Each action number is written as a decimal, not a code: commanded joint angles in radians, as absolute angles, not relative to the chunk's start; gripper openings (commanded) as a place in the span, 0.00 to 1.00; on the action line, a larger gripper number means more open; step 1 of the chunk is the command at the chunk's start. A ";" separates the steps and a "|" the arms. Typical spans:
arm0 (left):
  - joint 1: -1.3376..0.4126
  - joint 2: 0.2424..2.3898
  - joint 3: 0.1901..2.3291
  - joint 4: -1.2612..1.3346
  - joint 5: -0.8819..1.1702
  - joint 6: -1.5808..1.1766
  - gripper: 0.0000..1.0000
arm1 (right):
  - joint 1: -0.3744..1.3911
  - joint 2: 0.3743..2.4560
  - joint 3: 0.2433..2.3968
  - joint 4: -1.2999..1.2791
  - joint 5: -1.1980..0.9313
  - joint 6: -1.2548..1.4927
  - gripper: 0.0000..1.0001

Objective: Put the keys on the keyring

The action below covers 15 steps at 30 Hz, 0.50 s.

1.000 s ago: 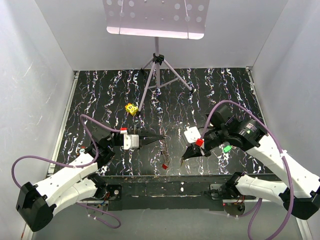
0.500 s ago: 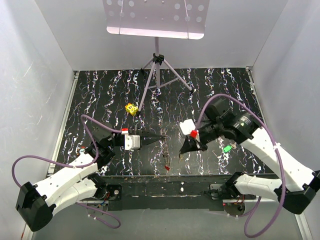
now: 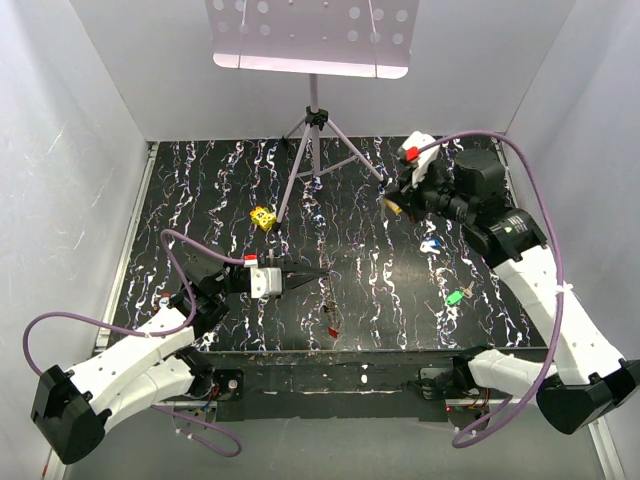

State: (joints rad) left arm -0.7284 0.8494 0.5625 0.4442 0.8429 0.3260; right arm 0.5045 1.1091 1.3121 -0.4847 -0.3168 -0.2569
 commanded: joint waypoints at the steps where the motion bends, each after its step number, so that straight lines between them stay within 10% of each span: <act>1: -0.726 0.816 0.571 0.440 0.810 0.350 0.00 | 0.462 1.048 1.308 -0.442 -0.314 -0.204 0.01; 5: -0.723 0.808 0.569 0.439 0.805 0.357 0.00 | 0.466 1.025 1.338 -0.606 -0.830 -0.354 0.01; 15: -0.723 0.807 0.568 0.456 0.876 0.359 0.00 | 0.595 0.922 1.169 -0.416 -0.773 -0.554 0.01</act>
